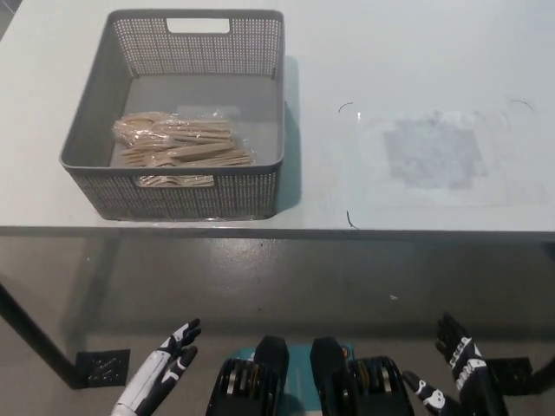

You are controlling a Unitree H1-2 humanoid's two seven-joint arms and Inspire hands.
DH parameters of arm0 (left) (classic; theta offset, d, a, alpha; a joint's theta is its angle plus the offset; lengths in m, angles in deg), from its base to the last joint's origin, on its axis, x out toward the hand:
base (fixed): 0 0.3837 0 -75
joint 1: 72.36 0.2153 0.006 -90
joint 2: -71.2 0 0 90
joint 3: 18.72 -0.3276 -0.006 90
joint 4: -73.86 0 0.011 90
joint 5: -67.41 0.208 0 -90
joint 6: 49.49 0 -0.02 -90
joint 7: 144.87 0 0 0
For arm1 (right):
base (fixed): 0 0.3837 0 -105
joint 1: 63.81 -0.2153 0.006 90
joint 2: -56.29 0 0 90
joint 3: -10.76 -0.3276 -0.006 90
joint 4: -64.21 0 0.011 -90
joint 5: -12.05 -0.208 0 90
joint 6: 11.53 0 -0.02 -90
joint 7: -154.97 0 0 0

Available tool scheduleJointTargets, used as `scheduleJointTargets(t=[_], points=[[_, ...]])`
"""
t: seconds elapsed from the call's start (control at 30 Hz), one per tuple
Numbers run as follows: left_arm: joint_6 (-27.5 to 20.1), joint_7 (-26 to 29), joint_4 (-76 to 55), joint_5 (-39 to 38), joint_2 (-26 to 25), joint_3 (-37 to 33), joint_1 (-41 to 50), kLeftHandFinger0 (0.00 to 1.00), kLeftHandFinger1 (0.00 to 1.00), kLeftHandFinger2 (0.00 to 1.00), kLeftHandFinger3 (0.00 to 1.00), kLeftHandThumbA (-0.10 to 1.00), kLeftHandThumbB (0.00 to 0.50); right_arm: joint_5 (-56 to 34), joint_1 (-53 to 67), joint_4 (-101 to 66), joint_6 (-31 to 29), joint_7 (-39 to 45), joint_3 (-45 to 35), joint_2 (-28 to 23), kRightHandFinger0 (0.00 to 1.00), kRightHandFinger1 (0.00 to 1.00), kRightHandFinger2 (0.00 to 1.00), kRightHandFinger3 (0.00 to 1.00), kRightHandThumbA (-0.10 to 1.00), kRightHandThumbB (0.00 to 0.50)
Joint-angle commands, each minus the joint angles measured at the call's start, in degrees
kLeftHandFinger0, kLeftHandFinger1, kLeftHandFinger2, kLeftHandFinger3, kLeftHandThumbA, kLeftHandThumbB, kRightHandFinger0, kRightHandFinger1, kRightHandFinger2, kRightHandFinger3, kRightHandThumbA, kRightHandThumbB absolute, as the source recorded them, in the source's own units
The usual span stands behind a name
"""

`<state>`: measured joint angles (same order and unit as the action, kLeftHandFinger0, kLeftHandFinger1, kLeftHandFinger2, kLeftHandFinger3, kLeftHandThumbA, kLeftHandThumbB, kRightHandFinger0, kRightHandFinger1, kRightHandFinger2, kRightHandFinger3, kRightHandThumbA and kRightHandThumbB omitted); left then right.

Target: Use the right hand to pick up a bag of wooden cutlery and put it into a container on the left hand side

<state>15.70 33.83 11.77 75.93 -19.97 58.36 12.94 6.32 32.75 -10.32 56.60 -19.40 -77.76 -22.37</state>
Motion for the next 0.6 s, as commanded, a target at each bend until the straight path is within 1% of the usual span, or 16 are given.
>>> scheduleJointTargets(t=[0.0,0.03,0.1,0.2,0.3,0.37,0.43,0.47,0.53,0.57], points=[[-2.12,0.02,-0.09,-1.62,-0.33,0.86,-1.26,1.0,1.0,1.0,1.0,1.0,0.4,-1.69,-1.52,0.89,-4.3,1.59,-0.36,0.07,1.0,1.0,1.0,1.0,1.0,0.327],[-2.12,-0.39,-0.29,-2.02,-0.21,1.15,-1.13,1.0,1.0,1.0,1.0,1.0,0.401,-1.74,-1.61,1.08,-4.01,1.83,-0.21,0.04,1.0,1.0,1.0,1.0,1.0,0.319],[-2.12,-0.44,-0.58,-1.86,-0.15,1.4,-0.98,1.0,1.0,1.0,1.0,1.0,0.41,-1.73,-2.11,2.0,-3.89,2.28,-0.01,-0.06,1.0,1.0,1.0,1.0,1.0,0.328],[-2.12,-0.04,-0.83,-1.56,0.24,1.6,-0.92,1.0,1.0,1.0,1.0,1.0,0.404,-0.6,-2.91,2.52,-3.26,1.92,-0.08,-0.51,1.0,1.0,1.0,1.0,1.0,0.356],[-2.12,0.24,-0.57,-1.74,0.43,1.86,-1.35,1.0,1.0,1.0,1.0,1.0,0.407,-0.42,-3.7,2.26,-2.32,2.15,0.08,-0.89,1.0,1.0,1.0,1.0,1.0,0.367],[-2.12,0.47,-0.37,-1.65,0.59,1.96,-1.38,1.0,1.0,1.0,1.0,1.0,0.411,0.07,-3.74,2.31,-2.36,2.16,0.27,-1.12,1.0,1.0,1.0,1.0,1.0,0.391],[-2.12,0.58,-0.49,-1.39,0.86,2.1,-1.47,1.0,1.0,1.0,1.0,1.0,0.413,0.86,-4.13,2.17,-2.04,1.52,0.15,-1.19,1.0,1.0,1.0,1.0,1.0,0.402],[-2.12,0.82,-0.39,-1.17,0.93,2.07,-1.53,1.0,1.0,1.0,1.0,1.0,0.413,1.03,-4.37,2.28,-2.16,1.53,0.17,-1.3,1.0,1.0,1.0,1.0,1.0,0.404],[-2.12,1.0,-0.47,-0.87,0.97,2.12,-1.42,1.0,1.0,1.0,1.0,1.0,0.408,1.43,-4.64,2.36,-2.18,1.49,0.22,-1.4,1.0,1.0,1.0,1.0,1.0,0.378],[-2.12,1.07,-0.52,-0.92,1.01,2.2,-1.39,1.0,1.0,1.0,1.0,1.0,0.402,1.97,-4.88,2.44,-1.9,1.38,0.32,-1.57,1.0,1.0,1.0,1.0,1.0,0.382]])
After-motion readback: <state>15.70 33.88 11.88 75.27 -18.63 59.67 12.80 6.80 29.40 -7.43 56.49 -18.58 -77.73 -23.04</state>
